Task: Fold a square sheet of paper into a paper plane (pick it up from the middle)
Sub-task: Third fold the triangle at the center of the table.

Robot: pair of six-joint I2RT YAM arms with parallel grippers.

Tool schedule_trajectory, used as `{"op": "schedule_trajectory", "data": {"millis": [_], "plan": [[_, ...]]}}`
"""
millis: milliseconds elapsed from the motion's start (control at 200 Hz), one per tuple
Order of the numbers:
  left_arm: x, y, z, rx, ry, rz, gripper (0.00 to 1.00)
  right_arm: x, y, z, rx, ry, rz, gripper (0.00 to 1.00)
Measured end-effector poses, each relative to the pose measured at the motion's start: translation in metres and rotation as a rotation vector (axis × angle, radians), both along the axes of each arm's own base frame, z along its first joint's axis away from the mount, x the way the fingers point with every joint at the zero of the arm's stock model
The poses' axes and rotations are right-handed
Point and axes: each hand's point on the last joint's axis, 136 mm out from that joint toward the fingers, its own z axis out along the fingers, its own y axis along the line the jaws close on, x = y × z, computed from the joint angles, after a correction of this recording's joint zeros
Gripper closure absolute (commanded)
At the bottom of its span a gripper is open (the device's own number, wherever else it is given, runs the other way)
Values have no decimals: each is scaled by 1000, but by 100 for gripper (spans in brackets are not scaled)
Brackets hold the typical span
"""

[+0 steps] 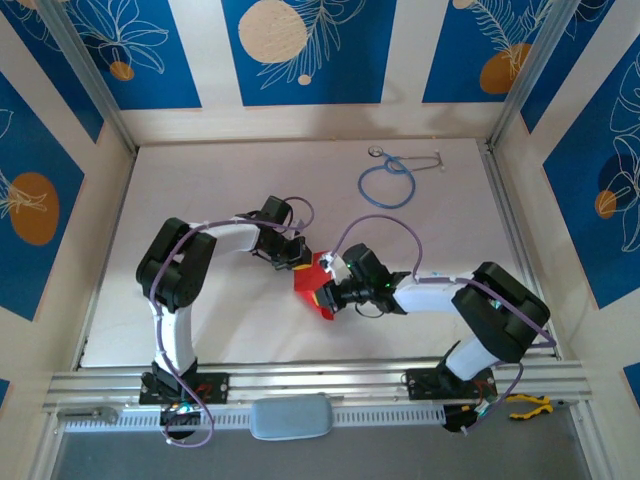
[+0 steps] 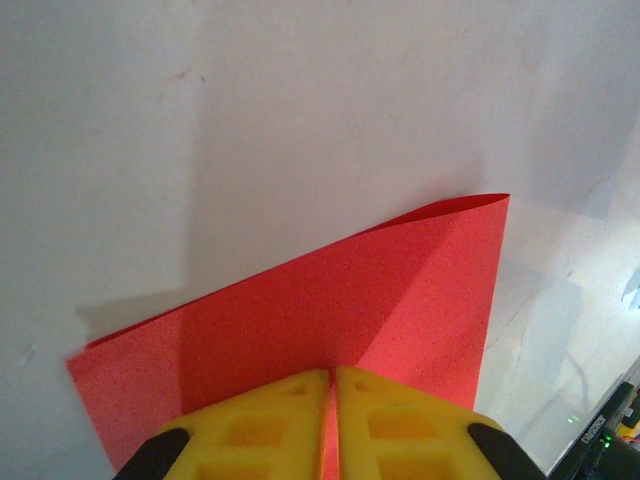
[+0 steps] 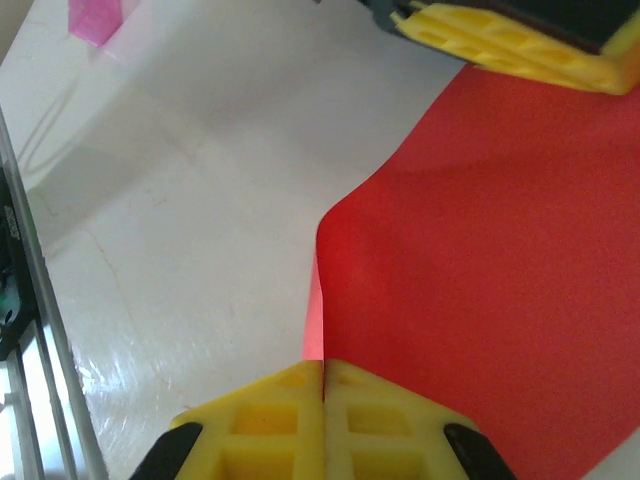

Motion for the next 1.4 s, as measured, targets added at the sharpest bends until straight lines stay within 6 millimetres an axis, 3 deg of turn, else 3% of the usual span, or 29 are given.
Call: {"op": "schedule_trajectory", "data": {"millis": [385, 1401], "plan": [[0, 0, 0, 2, -7, -8, 87, 11, -12, -16, -60, 52, -53, 100], [1, 1, 0, 12, -15, -2, 86, 24, -24, -23, -122, 103, -133, 100]]}}
